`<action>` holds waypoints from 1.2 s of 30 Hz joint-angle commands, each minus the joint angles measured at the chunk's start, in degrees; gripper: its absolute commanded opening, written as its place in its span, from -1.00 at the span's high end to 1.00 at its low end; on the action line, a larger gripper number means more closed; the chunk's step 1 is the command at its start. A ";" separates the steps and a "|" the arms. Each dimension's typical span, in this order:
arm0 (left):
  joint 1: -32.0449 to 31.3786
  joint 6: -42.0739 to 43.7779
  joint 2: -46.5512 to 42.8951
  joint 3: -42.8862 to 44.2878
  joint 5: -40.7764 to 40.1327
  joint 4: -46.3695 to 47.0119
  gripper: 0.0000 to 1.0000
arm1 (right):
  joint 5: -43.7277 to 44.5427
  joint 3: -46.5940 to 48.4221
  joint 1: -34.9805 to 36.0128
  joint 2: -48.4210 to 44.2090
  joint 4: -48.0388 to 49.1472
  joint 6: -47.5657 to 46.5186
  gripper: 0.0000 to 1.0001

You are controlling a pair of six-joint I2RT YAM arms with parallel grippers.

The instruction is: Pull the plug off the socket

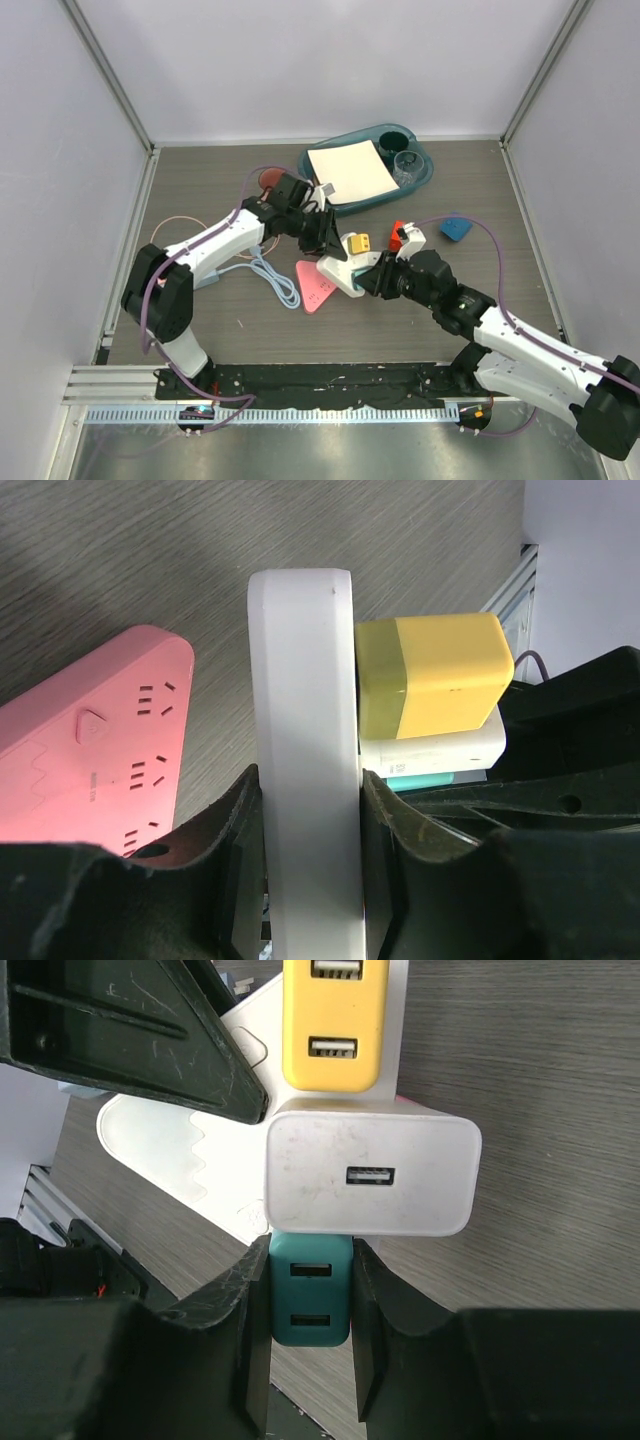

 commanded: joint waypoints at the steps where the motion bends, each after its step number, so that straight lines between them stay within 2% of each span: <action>1: -0.27 0.26 0.74 0.18 2.71 0.55 1.00 | 3.17 2.09 0.26 -0.55 5.56 0.30 0.98; 5: -0.18 2.28 0.65 1.93 -6.14 -4.97 1.00 | 4.22 2.18 0.26 -1.16 5.90 0.73 0.98; 9: -0.09 3.07 -0.22 1.76 -9.76 -5.96 1.00 | 7.91 0.43 0.26 -4.32 6.78 0.12 0.98; 14: -0.09 1.93 0.29 0.97 -10.75 -5.17 1.00 | 8.97 -5.72 0.35 -9.59 15.28 0.03 0.98; 17: -0.09 1.75 1.44 1.58 -9.96 -6.31 1.00 | 9.32 -7.23 0.17 -11.96 16.54 -0.23 0.99; 22: -0.09 1.67 1.62 1.68 -10.05 -6.05 1.00 | 12.92 -1.97 0.26 -11.18 5.58 -3.04 0.98; 26: 0.00 1.58 1.27 1.41 -8.46 -5.17 1.00 | 14.32 -0.20 0.26 -12.41 1.70 -3.13 0.99; 29: 0.00 1.49 1.01 1.23 -6.97 -4.20 1.00 | 19.41 1.21 0.26 -13.20 -3.22 -1.82 0.99; 33: 0.00 1.58 0.39 1.06 -6.18 -3.50 1.00 | 31.61 2.53 0.17 -12.15 -11.40 1.87 0.98; 36: 0.00 1.67 0.21 0.88 -5.30 -3.06 1.00 | 34.71 2.79 -0.44 -9.96 -13.87 2.93 0.88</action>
